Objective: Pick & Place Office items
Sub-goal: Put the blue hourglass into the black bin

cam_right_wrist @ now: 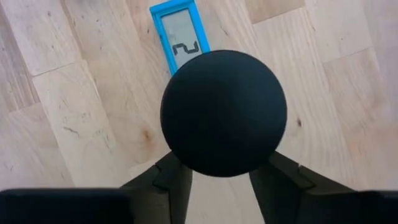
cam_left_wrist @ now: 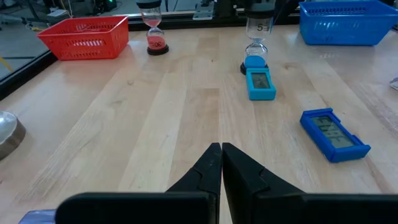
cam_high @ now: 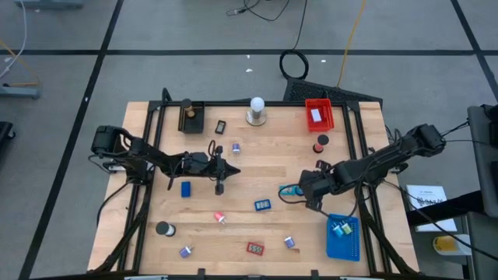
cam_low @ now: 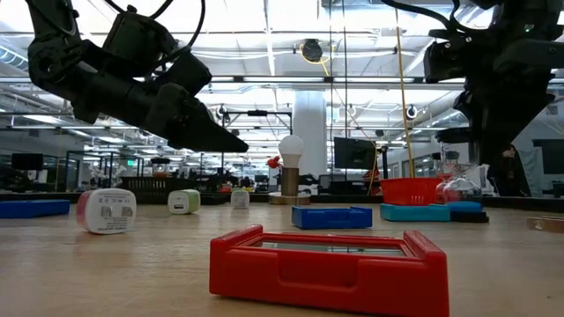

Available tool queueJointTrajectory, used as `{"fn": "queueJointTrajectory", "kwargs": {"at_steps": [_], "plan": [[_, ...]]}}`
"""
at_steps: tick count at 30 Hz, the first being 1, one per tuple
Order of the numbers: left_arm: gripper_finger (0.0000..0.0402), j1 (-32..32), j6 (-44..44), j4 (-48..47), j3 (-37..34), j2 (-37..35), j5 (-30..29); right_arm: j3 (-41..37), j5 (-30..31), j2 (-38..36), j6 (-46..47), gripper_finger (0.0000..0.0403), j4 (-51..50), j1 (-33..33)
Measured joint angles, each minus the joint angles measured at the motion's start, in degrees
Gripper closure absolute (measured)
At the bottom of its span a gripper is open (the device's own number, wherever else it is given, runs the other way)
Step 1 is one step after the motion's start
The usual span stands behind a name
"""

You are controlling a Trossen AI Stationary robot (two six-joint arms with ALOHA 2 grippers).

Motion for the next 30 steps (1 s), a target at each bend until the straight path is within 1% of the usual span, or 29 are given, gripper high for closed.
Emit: {"fn": "queueJointTrajectory", "kwargs": {"at_steps": [3, 6, 9, 10, 12, 14, 18, 23, 30], "plan": [[0.038, 0.0, 0.0, -0.02, -0.02, 0.0, 0.0, 0.0, 0.09, -0.82, 0.02, 0.0221, -0.2, 0.0], [0.038, 0.0, 0.05, -0.01, -0.02, 0.0, 0.0, 0.0, 0.17, -2.18, -0.01, 0.0176, -0.07, -0.02], [0.038, 0.0, 0.26, 0.02, -0.03, 0.0, 0.0, 0.0, 0.29, -3.72, -1.63, 0.0138, 0.31, 0.05], [0.038, 0.0, 0.26, 0.0, -0.04, 0.0, 0.0, 0.0, 0.86, -4.18, -2.37, 0.013, 0.7, 0.33], [0.038, 0.0, 0.26, 0.0, -0.04, 0.0, 0.02, -0.04, 4.32, -4.94, -4.43, 0.012, 2.13, 1.21], [0.038, 0.0, 0.2, 0.02, -0.04, 0.0, 0.04, -0.81, 7.26, -5.25, -6.78, 0.0119, 5.35, 2.08], [0.038, 0.0, 0.2, 0.02, -0.04, 0.0, 0.06, -4.69, 7.21, -5.39, -9.17, 0.0124, 13.06, 2.97], [0.038, -0.05, 0.17, 0.02, -0.04, 0.0, 0.07, -10.36, 7.23, -5.32, -9.03, 0.0139, 18.09, 3.15], [0.038, -0.04, -0.02, 0.31, -0.04, 0.0, 0.07, -14.81, 7.26, -5.34, -10.99, 0.0175, 27.51, 3.15]]}}
